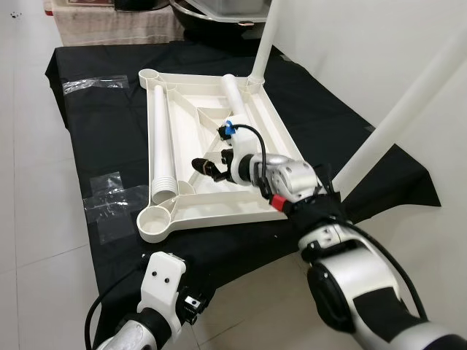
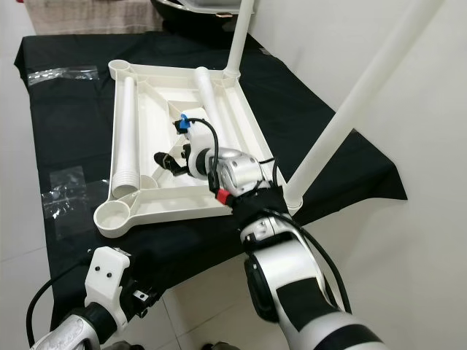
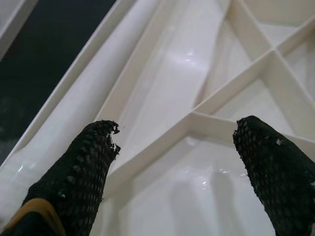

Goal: Building children table

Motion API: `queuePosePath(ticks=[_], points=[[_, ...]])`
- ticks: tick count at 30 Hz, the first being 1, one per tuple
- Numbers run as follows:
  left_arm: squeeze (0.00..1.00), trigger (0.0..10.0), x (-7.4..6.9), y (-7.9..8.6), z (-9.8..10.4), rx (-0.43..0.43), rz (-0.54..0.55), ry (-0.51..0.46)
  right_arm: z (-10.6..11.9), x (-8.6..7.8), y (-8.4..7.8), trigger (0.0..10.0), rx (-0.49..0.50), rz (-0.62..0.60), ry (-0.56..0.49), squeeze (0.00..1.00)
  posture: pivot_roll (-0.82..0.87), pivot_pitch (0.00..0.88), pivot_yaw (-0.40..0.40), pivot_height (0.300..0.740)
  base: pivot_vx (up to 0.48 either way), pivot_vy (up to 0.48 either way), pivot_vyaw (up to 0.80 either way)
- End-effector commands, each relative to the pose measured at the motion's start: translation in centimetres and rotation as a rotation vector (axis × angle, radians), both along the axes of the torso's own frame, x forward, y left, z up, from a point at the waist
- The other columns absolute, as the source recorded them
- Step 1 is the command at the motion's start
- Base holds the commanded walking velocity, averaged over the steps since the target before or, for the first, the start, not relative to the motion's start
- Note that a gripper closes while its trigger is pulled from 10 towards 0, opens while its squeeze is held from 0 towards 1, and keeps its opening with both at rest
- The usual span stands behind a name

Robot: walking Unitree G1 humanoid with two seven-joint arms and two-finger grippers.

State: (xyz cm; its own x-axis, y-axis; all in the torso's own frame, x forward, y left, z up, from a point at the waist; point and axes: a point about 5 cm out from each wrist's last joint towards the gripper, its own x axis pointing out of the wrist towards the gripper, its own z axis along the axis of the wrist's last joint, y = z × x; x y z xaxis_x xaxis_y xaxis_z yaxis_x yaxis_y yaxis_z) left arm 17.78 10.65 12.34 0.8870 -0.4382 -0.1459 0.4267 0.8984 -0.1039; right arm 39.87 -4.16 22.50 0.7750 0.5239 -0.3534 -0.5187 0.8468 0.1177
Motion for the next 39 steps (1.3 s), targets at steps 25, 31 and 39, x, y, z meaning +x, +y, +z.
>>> queuePosePath(ticks=[25,31,39], points=[[0.0,10.0,-0.9,-1.6,1.0,-0.037,0.001,-0.007,1.3,-0.1,4.0,10.0,0.087,-0.21,0.167,0.0,0.02,0.189,-0.256,0.74,0.0,0.0,0.0],[0.0,10.0,-0.8,-1.7,1.1,-0.043,0.011,-0.009,0.5,-0.4,4.3,10.0,0.039,-0.195,0.187,0.0,0.02,0.193,-0.264,0.74,0.0,0.0,0.0],[0.0,10.0,-0.7,-1.8,1.1,-0.057,0.027,-0.006,-1.1,-1.4,5.2,10.0,0.006,-0.113,0.276,0.0,0.02,0.184,-0.268,0.74,0.0,0.0,0.0]])
